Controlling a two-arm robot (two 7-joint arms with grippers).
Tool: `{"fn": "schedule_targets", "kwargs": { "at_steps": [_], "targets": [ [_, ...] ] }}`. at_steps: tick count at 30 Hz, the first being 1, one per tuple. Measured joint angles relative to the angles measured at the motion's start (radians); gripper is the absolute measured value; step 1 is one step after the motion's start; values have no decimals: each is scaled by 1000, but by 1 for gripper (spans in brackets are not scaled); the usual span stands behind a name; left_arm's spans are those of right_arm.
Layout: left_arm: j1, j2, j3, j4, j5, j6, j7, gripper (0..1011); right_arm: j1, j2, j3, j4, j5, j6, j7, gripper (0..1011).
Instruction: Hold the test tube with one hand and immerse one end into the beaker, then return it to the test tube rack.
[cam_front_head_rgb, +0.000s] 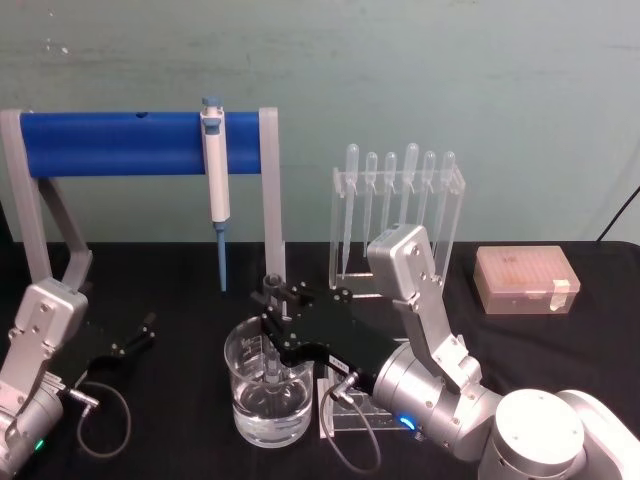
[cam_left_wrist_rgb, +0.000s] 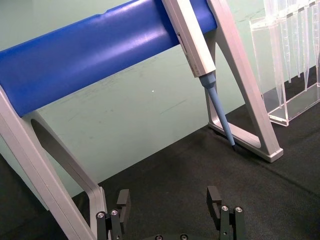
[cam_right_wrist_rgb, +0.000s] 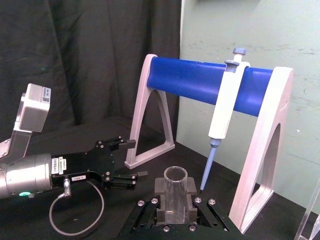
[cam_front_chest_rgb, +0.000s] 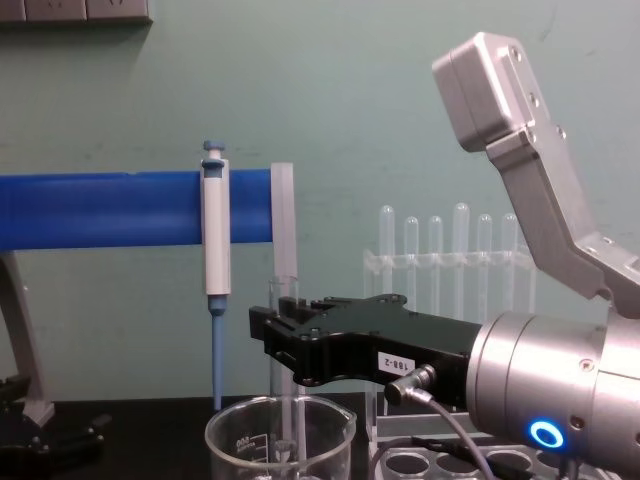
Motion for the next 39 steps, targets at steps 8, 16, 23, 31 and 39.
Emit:
{"fn": "schedule_targets", "kwargs": {
  "at_steps": [8,16,23,31,39],
  "targets": [
    [0,0,0,0,0,0,0,1000,0,0,0,0,0,0,-1,225],
    [0,0,0,0,0,0,0,1000,0,0,0,0,0,0,-1,225],
    [0,0,0,0,0,0,0,1000,0,0,0,0,0,0,-1,225],
    [0,0,0,0,0,0,0,1000,0,0,0,0,0,0,-1,225],
    [0,0,0,0,0,0,0,1000,0,0,0,0,0,0,-1,224]
  ]
}}
